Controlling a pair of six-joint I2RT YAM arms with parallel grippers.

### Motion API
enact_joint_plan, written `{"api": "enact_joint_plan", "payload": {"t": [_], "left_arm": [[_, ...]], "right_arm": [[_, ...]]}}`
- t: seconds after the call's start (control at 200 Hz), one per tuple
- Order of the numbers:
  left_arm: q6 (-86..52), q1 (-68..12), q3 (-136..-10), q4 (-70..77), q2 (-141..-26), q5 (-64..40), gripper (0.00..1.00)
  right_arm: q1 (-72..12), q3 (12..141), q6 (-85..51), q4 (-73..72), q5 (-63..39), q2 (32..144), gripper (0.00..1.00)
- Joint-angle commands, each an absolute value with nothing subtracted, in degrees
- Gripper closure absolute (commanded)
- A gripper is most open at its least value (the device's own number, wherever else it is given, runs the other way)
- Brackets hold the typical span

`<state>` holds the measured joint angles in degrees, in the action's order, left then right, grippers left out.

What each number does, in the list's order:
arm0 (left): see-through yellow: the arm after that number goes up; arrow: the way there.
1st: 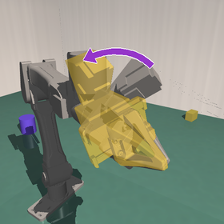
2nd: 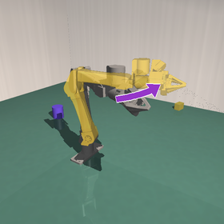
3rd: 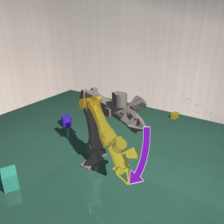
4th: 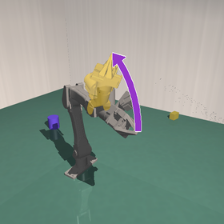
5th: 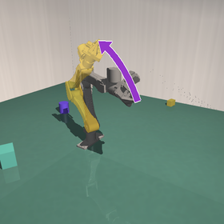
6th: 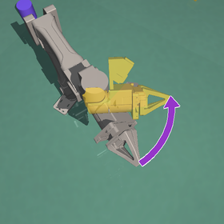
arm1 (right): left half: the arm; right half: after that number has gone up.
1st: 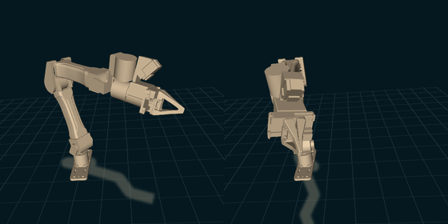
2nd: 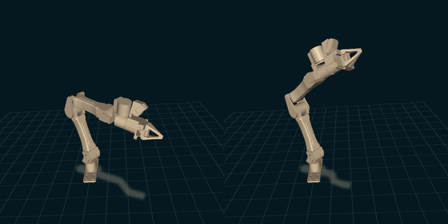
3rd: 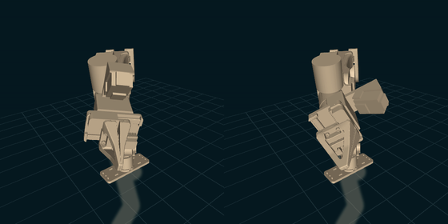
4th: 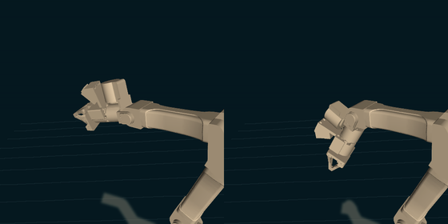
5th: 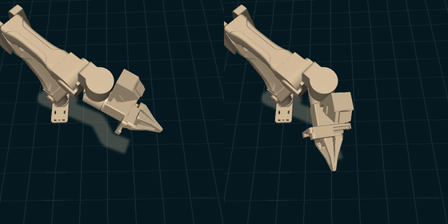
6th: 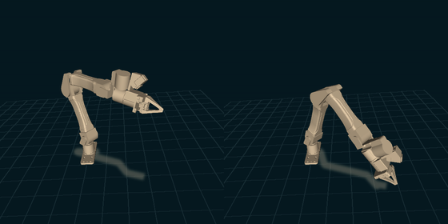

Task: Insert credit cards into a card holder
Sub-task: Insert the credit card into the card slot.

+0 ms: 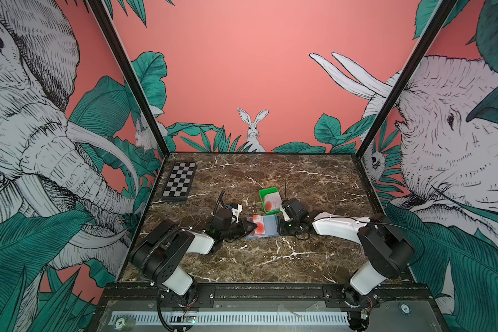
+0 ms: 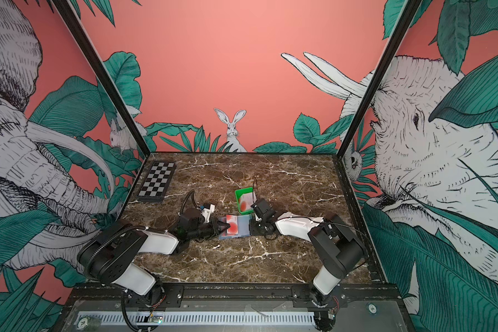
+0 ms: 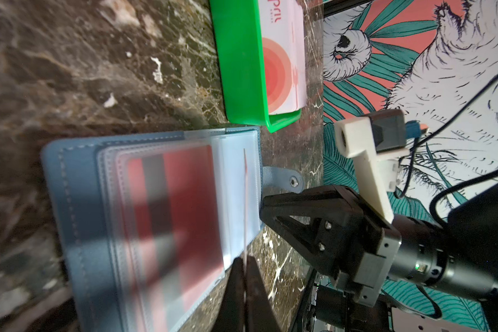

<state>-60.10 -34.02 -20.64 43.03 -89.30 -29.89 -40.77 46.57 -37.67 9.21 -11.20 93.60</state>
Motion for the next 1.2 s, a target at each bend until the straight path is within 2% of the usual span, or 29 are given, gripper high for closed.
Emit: {"api": "enact_joint_plan", "payload": {"t": [0.0,1.195], "left_arm": [[-59.2,-33.8,-21.9,42.6,-89.9,-30.6,1.00],[-60.3,-33.6,-23.6,43.2,-94.9,-30.5,1.00]], "right_arm": [[-41.0,47.3,-36.9,9.2,-10.5,94.4,0.83],[-41.2,47.6,-36.5,9.7,-10.3,94.8,0.86]]}}
